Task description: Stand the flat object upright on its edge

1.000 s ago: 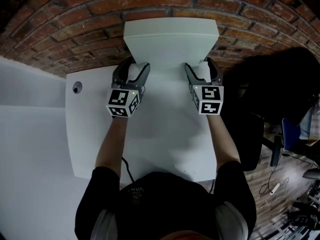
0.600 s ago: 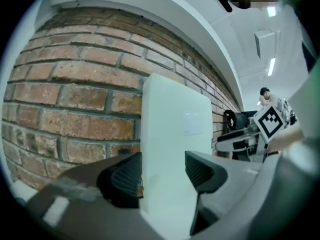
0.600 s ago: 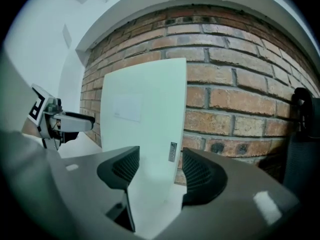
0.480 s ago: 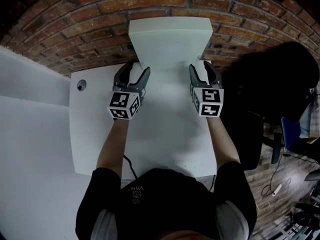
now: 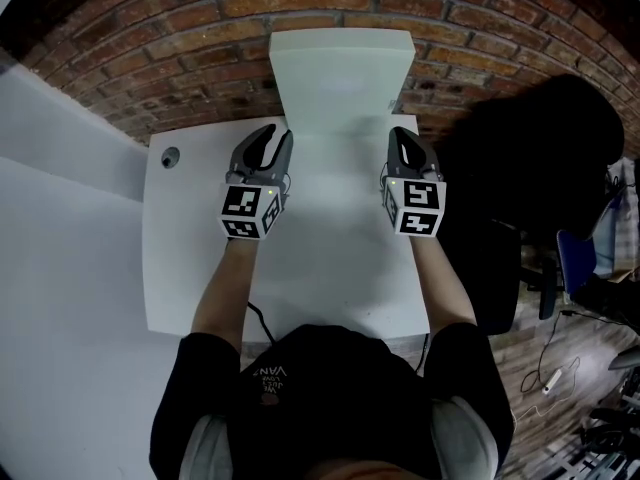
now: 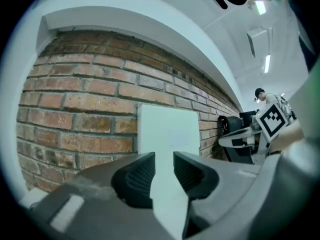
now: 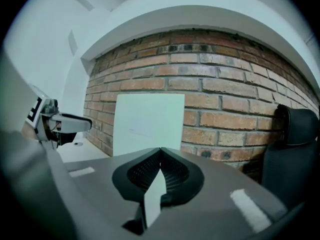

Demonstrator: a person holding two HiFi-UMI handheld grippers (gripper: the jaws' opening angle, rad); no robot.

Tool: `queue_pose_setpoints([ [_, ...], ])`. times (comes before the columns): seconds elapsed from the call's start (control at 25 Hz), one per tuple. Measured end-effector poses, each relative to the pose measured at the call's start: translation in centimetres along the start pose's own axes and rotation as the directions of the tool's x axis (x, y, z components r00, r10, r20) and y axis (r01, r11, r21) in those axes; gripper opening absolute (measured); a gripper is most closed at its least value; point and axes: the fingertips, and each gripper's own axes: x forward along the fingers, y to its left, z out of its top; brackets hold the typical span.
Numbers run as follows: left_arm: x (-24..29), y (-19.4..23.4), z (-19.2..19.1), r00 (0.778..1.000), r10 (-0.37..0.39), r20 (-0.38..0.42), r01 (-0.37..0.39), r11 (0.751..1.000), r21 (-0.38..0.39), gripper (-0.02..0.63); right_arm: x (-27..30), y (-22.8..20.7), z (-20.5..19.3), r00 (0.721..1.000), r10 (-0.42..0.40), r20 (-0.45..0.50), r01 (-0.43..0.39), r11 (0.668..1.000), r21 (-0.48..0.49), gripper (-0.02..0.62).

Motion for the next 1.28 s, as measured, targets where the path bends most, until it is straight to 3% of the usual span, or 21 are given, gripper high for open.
queue_pose_setpoints([
  [0.32, -3.4, -2.4, 0.9, 0.999, -0.038, 0.015, 0.038, 0.999, 0.01, 0.0, -4.0, 1.3, 0.6, 1.0, -0.007, 0.011, 0.007, 1.0, -0.004, 0.002],
  [1.28, -17.6, -7.9, 0.5, 0.99, -0.141, -0.004, 0.141, 0.99, -0.007, 0.0, -18.7, 6.9, 0.5, 0.998, -0.049, 0.028, 0.049, 0.999, 0.007, 0.002],
])
